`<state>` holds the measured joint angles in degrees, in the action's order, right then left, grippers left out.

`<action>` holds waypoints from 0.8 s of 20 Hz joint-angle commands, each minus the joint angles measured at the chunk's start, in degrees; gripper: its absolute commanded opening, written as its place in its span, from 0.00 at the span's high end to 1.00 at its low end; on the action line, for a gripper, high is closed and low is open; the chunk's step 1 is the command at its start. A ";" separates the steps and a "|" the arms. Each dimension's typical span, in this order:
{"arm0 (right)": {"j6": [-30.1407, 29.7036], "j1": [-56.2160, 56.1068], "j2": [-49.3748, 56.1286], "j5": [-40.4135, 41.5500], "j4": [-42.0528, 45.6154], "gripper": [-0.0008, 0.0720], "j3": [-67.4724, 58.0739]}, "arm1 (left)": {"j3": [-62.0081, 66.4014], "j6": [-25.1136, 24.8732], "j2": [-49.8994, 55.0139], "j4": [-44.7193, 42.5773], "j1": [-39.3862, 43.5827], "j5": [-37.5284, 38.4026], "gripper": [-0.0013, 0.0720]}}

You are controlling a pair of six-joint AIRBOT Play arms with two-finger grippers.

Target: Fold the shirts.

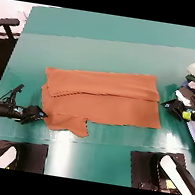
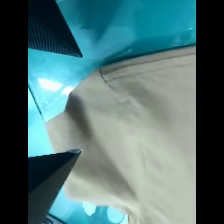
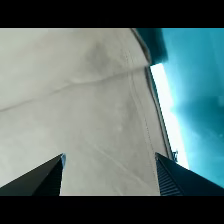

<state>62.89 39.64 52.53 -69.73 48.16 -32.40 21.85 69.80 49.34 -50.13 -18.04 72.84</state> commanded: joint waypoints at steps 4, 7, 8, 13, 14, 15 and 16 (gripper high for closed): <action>0.76 -2.69 -0.98 1.77 -0.61 0.14 2.25 | -4.15 8.55 -0.39 2.12 14.49 -5.38 0.02; 0.72 -2.64 -0.96 1.68 -0.55 0.14 2.25 | -4.76 10.19 -0.42 7.10 18.25 -11.98 0.02; 0.72 -2.67 -0.96 1.73 -0.50 0.14 2.25 | -4.74 10.19 -0.42 8.90 18.40 -13.57 0.05; 4.17 -2.64 -0.96 -0.37 7.80 0.14 2.25 | -4.70 9.20 -0.42 10.75 18.40 -13.11 0.95; 4.66 -2.64 -0.96 -0.94 10.86 0.14 2.25 | -4.68 9.16 -0.42 11.23 18.40 -12.26 0.95; 5.42 -2.64 -0.96 -1.29 13.66 0.14 2.25 | -4.48 8.59 -0.42 11.76 18.40 -11.19 0.95; 6.60 -2.64 -0.96 -1.38 15.56 0.14 2.25 | -3.85 7.48 -0.42 11.74 18.40 -10.21 0.95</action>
<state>66.78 37.06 51.62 -70.00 56.47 -30.17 17.47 78.78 48.97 -39.81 0.16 60.62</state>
